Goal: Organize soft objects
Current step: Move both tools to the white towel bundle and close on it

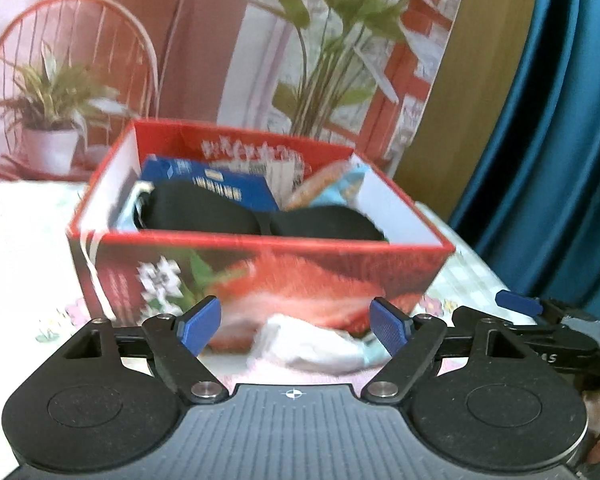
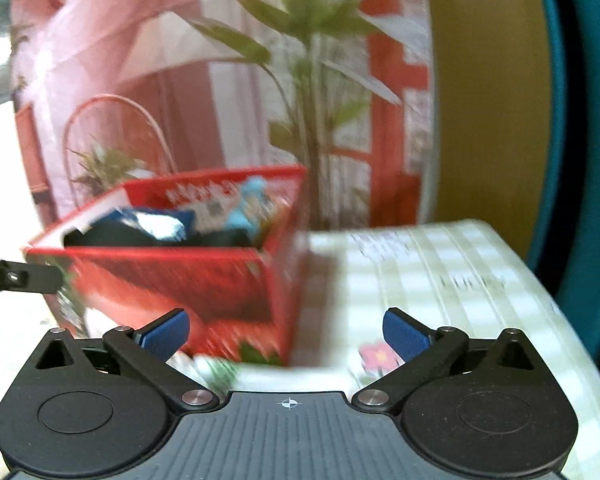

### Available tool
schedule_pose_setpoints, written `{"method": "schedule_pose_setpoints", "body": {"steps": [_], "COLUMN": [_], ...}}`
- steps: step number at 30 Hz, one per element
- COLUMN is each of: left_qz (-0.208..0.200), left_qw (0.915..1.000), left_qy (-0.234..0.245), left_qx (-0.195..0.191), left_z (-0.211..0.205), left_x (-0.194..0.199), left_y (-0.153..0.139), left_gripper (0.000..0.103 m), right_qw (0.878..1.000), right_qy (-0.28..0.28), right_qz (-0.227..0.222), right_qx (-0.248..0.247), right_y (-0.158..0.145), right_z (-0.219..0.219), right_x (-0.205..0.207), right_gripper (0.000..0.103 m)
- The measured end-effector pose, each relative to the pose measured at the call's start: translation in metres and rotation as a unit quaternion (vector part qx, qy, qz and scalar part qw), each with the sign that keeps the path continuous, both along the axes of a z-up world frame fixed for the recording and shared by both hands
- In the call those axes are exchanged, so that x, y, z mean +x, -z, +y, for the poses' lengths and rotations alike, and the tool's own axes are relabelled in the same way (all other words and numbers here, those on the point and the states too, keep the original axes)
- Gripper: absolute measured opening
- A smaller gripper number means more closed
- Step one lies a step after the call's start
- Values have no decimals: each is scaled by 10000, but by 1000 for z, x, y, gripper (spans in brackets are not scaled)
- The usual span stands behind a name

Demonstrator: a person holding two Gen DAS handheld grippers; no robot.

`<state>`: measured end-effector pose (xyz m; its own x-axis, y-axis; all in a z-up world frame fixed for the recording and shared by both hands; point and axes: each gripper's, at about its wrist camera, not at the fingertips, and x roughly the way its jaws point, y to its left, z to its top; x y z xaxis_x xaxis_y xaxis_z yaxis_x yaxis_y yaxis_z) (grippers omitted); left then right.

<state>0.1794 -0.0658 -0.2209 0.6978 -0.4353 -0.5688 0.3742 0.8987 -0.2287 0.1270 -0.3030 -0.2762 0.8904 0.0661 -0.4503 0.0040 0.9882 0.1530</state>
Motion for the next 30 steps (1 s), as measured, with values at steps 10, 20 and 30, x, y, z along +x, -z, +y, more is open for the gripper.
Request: {"method": "schedule_pose_setpoints", "body": {"steps": [10,20,30], "left_qz": [347,560,740], "left_qw": [9994,9983,9970], "left_qy": [-33,-92,-112], "left_qx": [74,-117,-185], "left_z": [-13,-14,-21], "left_x": [12,22,33], "left_y": [29,41,53], "left_gripper": [81,81,69], "right_qw": [9983,9994,9973], "right_qy": [550,47,-14], "right_qz": [173,293,441], "right_qx": [80,190,583], "right_y": [49,62,68], "right_z": [-20,-14,-23], "right_x": [1,15,19], "right_gripper": [91,70,70]}}
